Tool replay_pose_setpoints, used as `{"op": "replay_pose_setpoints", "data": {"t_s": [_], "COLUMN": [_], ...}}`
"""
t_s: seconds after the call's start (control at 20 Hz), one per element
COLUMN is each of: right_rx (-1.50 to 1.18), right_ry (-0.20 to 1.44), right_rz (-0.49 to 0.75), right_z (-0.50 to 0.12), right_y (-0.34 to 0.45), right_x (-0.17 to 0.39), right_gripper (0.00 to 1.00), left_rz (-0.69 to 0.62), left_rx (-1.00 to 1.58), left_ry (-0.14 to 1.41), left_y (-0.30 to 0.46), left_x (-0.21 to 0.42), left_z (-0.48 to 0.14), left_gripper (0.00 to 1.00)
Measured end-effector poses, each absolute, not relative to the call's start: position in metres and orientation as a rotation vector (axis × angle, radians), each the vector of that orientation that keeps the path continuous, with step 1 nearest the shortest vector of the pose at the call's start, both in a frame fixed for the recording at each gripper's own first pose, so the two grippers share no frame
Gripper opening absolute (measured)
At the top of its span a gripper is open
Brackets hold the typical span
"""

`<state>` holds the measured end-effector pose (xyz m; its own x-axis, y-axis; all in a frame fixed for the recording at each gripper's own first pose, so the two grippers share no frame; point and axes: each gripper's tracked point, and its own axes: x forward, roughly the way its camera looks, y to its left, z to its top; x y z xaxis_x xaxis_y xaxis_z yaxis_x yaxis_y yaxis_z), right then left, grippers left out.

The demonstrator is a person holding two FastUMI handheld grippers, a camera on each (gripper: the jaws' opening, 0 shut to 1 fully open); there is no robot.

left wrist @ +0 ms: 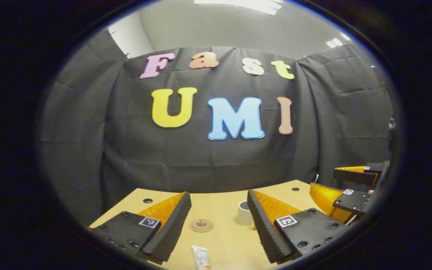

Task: Put the toothbrush and toothpaste on the desktop into the cup, then pick up the cup and place it on the coaster on the desktop.

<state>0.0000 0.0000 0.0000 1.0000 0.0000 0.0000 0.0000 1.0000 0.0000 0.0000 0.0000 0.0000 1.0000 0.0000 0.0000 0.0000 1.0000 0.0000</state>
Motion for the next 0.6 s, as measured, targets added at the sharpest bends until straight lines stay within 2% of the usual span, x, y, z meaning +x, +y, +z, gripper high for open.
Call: {"op": "replay_pose_setpoints", "data": {"t_s": [0.2,0.55,0.6], "right_rx": [0.068,0.049,0.053], "right_ry": [0.001,-0.021,0.003], "right_rz": [0.074,0.092,0.088], "right_z": [0.011,0.021,0.014], "right_y": [0.021,0.025,0.023], "right_x": [0.013,0.015,0.013], "right_gripper": [0.9,0.9,0.9], "left_rz": [0.105,0.099,0.085], "left_rx": [0.014,-0.001,0.0], "left_ry": [0.009,0.02,0.045], "left_y": [0.03,0.024,0.02], "left_x": [0.001,0.008,0.008], "left_z": [-0.006,-0.009,-0.016], "left_gripper": [0.96,0.96,0.92]}}
